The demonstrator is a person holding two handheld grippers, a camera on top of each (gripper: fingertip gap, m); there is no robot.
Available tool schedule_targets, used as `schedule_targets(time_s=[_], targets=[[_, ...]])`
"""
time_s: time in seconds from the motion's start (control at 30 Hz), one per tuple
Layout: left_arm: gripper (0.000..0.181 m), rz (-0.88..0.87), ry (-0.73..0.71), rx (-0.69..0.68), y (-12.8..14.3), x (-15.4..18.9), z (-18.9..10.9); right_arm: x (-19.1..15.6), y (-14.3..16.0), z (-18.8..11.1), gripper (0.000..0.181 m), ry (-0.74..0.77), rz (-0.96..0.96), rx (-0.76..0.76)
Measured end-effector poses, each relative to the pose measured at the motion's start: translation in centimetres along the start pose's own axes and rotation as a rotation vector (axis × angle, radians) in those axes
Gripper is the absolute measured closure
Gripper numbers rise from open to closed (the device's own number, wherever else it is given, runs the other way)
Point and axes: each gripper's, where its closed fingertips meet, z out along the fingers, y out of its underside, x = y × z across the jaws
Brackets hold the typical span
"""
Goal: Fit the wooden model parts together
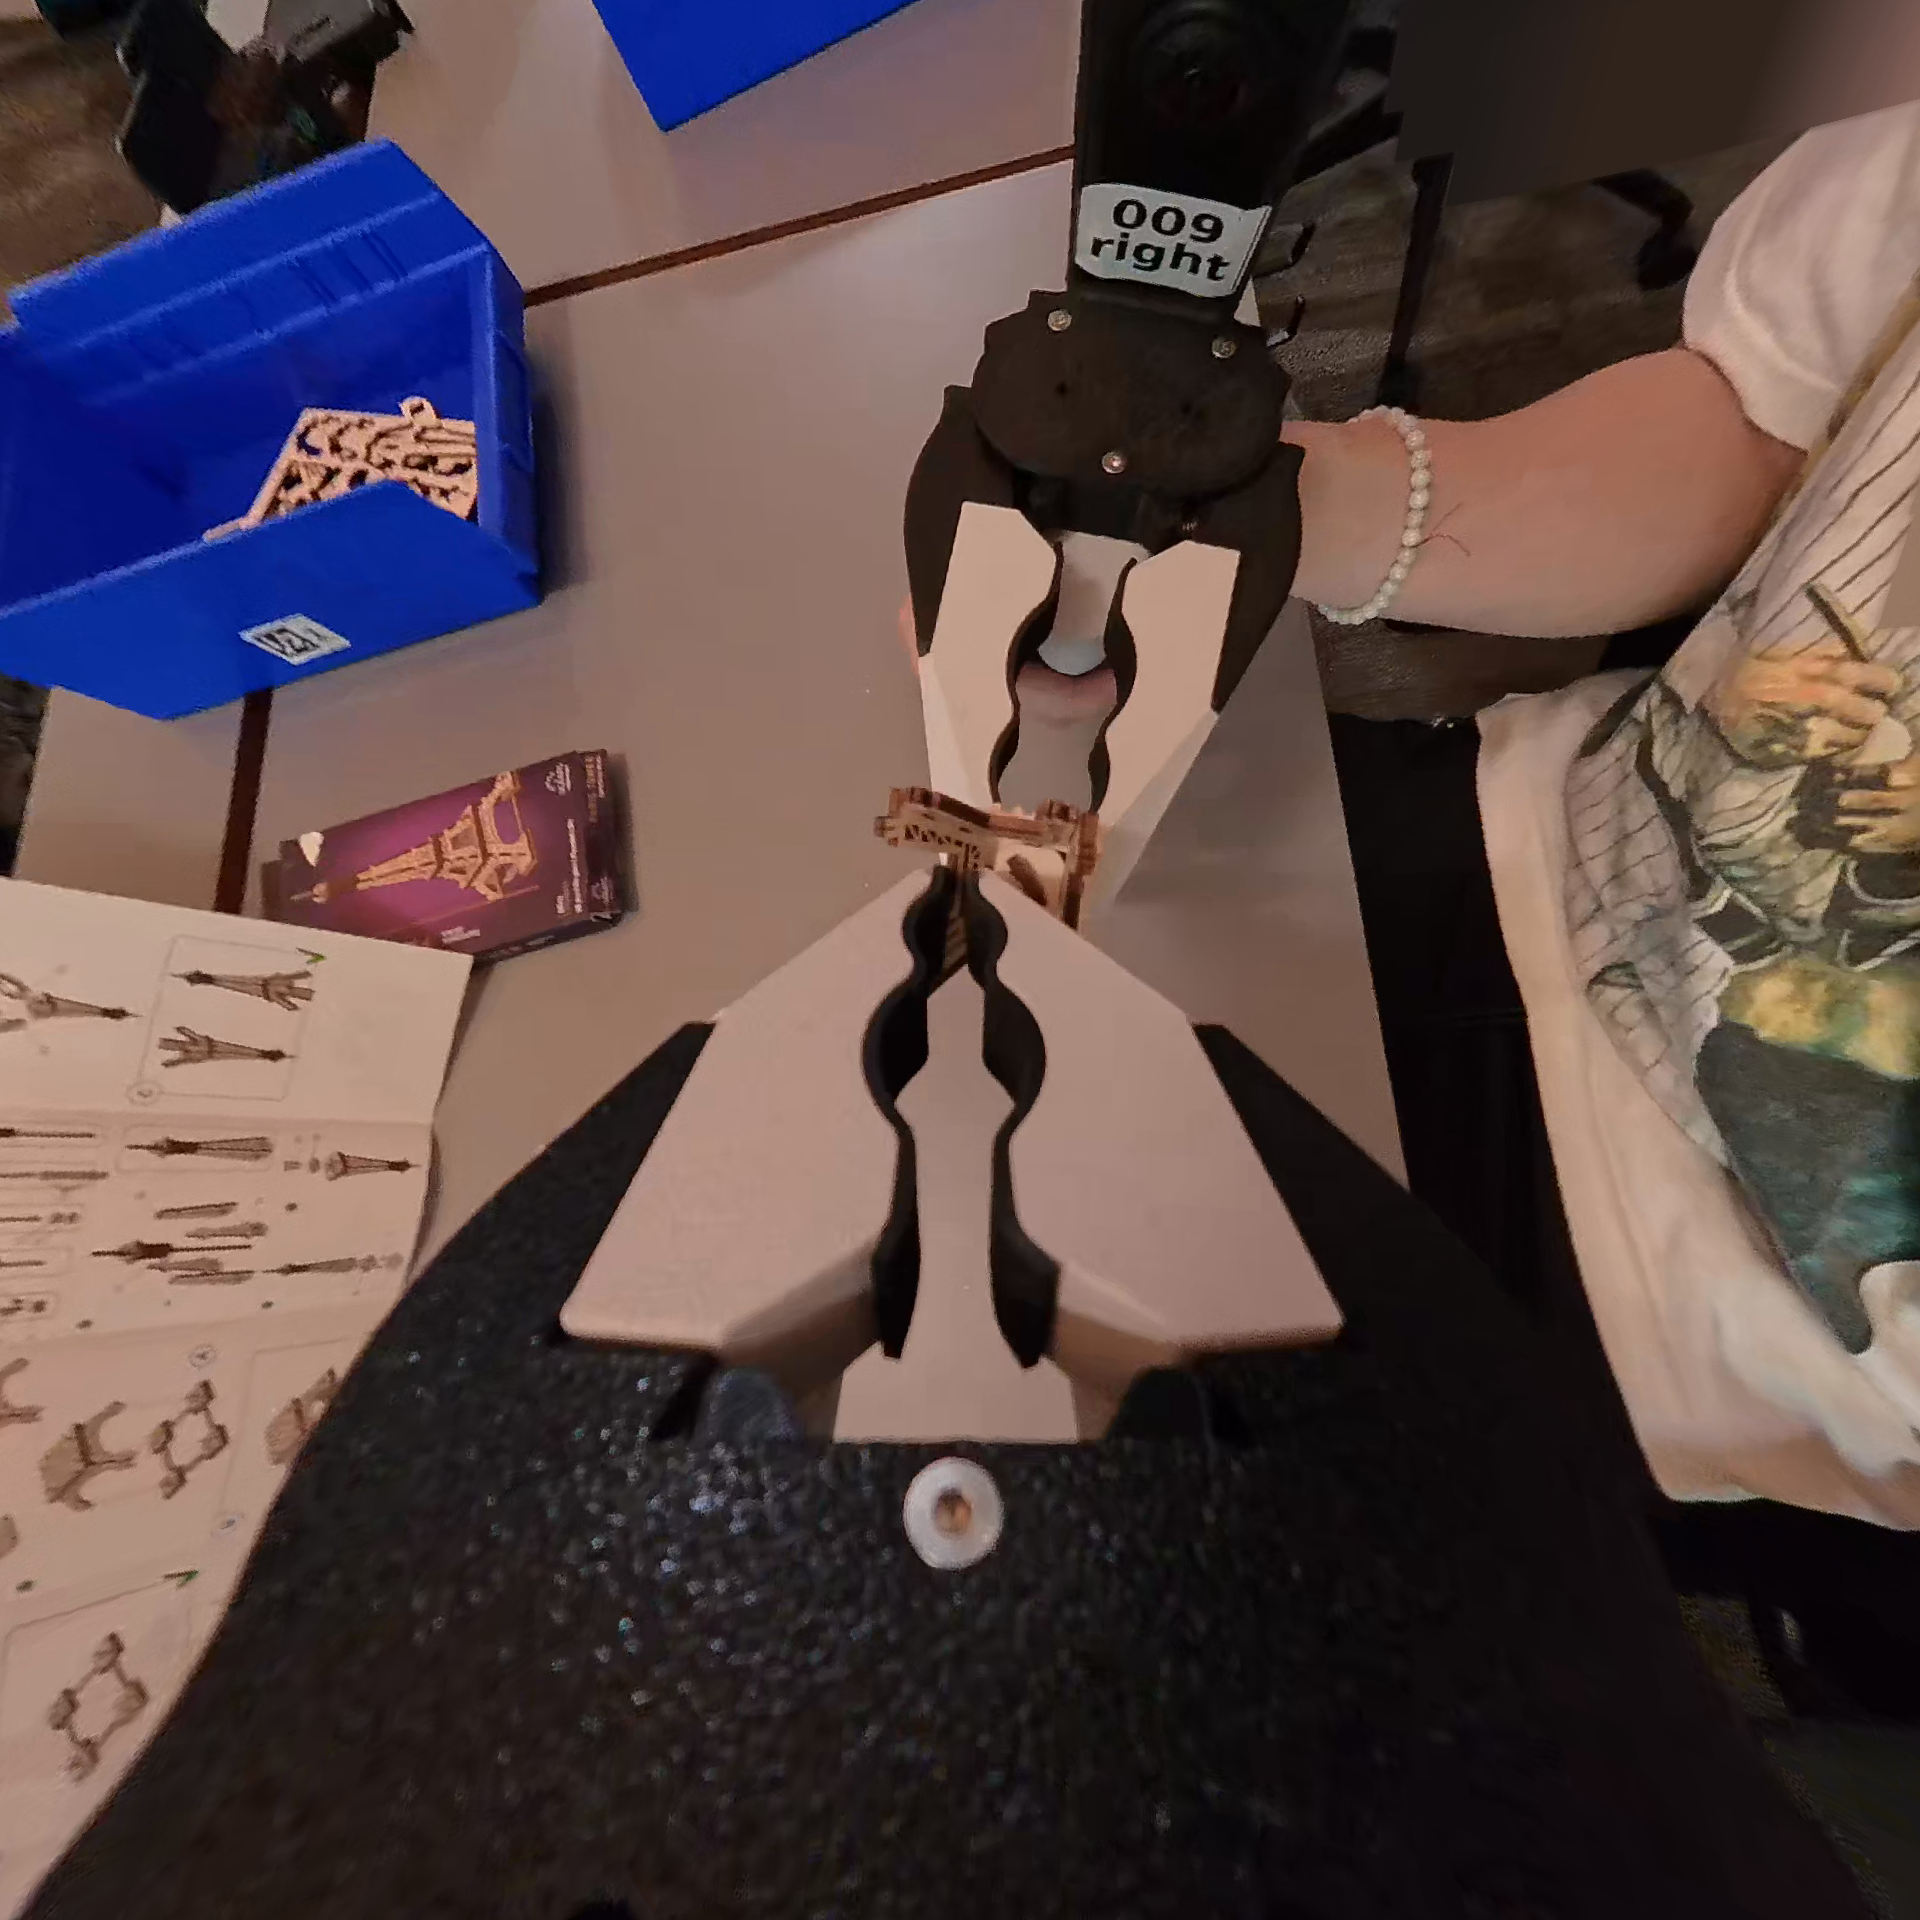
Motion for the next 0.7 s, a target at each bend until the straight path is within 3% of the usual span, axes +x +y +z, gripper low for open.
schedule_targets(time_s=[0.13,0.5,0.7], targets=[[0.180,0.085,-0.001,-0.034,0.0,0.5,-0.2,0.0,-0.3,-0.1,0.164,0.031,-0.090,-0.008],[0.177,0.062,0.065,-0.160,0.3,1.4,-0.7,-0.3,-0.4,0.1,0.165,0.076,-0.292,-0.016],[0.181,0.169,0.003,-0.211,0.3,0.8,-0.8,0.2,-0.4,0.1,0.165,0.137,-0.396,-0.042]])
